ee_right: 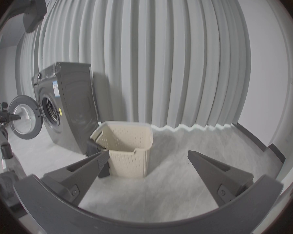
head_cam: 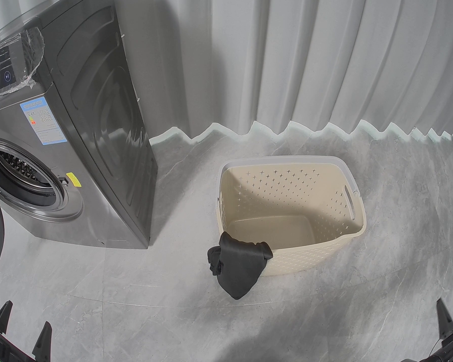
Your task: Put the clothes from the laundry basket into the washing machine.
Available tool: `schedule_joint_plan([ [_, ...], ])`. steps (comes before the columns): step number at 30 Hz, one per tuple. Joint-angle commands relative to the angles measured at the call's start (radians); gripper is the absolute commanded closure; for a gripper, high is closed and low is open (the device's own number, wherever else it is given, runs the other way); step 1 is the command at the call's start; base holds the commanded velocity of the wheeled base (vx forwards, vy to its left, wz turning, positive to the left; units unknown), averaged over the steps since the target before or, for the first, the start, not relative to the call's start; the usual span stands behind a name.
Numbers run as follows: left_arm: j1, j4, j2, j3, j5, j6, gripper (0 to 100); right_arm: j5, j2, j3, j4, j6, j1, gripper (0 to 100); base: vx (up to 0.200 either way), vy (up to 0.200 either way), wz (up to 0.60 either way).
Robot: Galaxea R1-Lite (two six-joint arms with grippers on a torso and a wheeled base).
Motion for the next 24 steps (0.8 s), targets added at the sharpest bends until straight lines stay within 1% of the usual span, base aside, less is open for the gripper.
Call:
schedule_joint_plan([
  [1, 0.001, 0.0, -0.014, 0.015, 0.0, 0.0, 0, 0.0, 0.079, -0.254, -0.076, 0.043, 0.003, 0, 0.0, 0.0, 0.0],
  [2, 0.001, 0.0, -0.014, 0.015, 0.0, 0.0, 0, 0.006, 0.177, -0.297, -0.061, 0.072, 0.009, 0, 0.0, 0.0, 0.0],
  [3, 0.001, 0.0, -0.014, 0.015, 0.0, -0.001, 0, 0.026, 0.219, -0.29, -0.05, 0.088, 0.015, 0, 0.0, 0.0, 0.0],
  [4, 0.001, 0.0, -0.014, 0.016, 0.0, 0.0, 0, 0.035, 0.231, -0.287, -0.045, 0.094, 0.018, 0, 0.0, 0.0, 0.0],
  [5, 0.001, 0.0, -0.014, 0.015, 0.0, 0.0, 0, 0.108, 0.331, -0.261, -0.019, 0.129, 0.049, 0, 0.0, 0.0, 0.0],
  [6, 0.001, 0.0, -0.014, 0.015, 0.0, 0.0, 0, 0.134, 0.37, -0.249, -0.021, 0.14, 0.061, 0, 0.0, 0.0, 0.0],
  [7, 0.001, 0.0, -0.014, 0.015, 0.0, 0.0, 0, 0.174, 0.447, -0.229, -0.032, 0.16, 0.084, 0, 0.0, 0.0, 0.0],
  [9, 0.001, 0.0, -0.014, 0.015, 0.0, -0.001, 0, 0.198, 0.57, -0.212, -0.065, 0.175, 0.11, 0, 0.0, 0.0, 0.0],
  [12, 0.001, 0.0, -0.014, 0.015, 0.0, -0.001, 0, 0.201, 0.739, -0.195, -0.157, 0.163, 0.149, 0, 0.0, 0.0, 0.0],
  [14, 0.001, 0.0, -0.014, 0.016, 0.0, -0.001, 0, 0.2, 0.818, -0.188, -0.219, 0.138, 0.204, 0, 0.0, 0.0, 0.0],
  [16, 0.001, 0.0, -0.014, 0.016, 0.0, -0.001, 0, 0.193, 0.889, -0.186, -0.273, 0.143, 0.258, 0, 0.0, 0.0, 0.0],
  [17, 0.001, 0.0, -0.014, 0.015, 0.0, -0.001, 0, 0.193, 0.895, -0.186, -0.276, 0.143, 0.261, 0, 0.0, 0.0, 0.0],
  [18, 0.001, 0.0, -0.014, 0.015, 0.0, -0.001, 0, 0.193, 0.973, -0.189, -0.322, 0.147, 0.282, 0, 0.0, 0.0, 0.0],
  [19, 0.001, 0.0, -0.014, 0.015, 0.0, -0.001, 0, 0.193, 0.999, -0.189, -0.338, 0.147, 0.284, 0, 0.0, 0.0, 0.0],
  [21, 0.001, 0.0, -0.014, 0.015, 0.0, -0.001, 0, 0.193, 1.09, -0.183, -0.412, 0.146, 0.285, 0, 0.0, 0.0, 0.0],
  [22, 0.001, 0.0, -0.014, 0.015, 0.0, -0.001, 0, 0.193, 1.096, -0.183, -0.418, 0.146, 0.287, 0, 0.0, 0.0, 0.0],
  [23, 0.001, 0.0, -0.014, 0.015, 0.0, -0.001, 0, 0.192, 1.183, -0.18, -0.507, 0.147, 0.298, 0, 0.0, 0.0, 0.0],
  [24, 0.001, 0.0, -0.014, 0.015, 0.0, -0.001, 0, 0.19, 1.225, -0.178, -0.549, 0.147, 0.299, 0, 0.0, 0.0, 0.0],
])
